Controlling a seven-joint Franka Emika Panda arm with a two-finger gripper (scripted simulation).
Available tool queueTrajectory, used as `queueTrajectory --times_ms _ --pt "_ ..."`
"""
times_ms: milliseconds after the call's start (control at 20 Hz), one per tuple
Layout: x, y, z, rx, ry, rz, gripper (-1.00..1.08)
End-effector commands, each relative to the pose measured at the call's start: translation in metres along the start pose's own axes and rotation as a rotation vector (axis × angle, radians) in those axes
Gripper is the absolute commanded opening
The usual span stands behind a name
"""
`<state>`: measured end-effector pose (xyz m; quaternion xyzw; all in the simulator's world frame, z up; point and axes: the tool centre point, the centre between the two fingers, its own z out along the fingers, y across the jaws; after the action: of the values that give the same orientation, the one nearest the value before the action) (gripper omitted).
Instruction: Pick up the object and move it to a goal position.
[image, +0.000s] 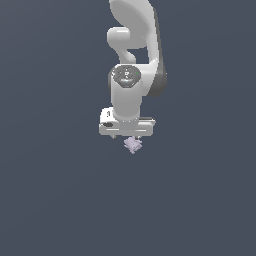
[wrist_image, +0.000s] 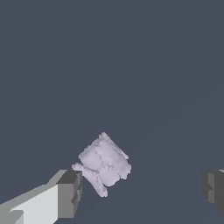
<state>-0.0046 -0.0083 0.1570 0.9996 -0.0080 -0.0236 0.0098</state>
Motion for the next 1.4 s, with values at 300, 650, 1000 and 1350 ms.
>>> queueTrajectory --times_ms 300,650,1000,1350 --pt "-0.001 0.019 -0.003 -0.005 0.002 0.049 1.0" --pt "-0.002 0.029 -0.005 -0.008 0.004 0.074 1.0" --pt "-0.003 0.026 -0.001 -0.005 0.006 0.108 1.0" --pt "-0.007 0.016 0.009 0.001 0.011 0.201 1.0"
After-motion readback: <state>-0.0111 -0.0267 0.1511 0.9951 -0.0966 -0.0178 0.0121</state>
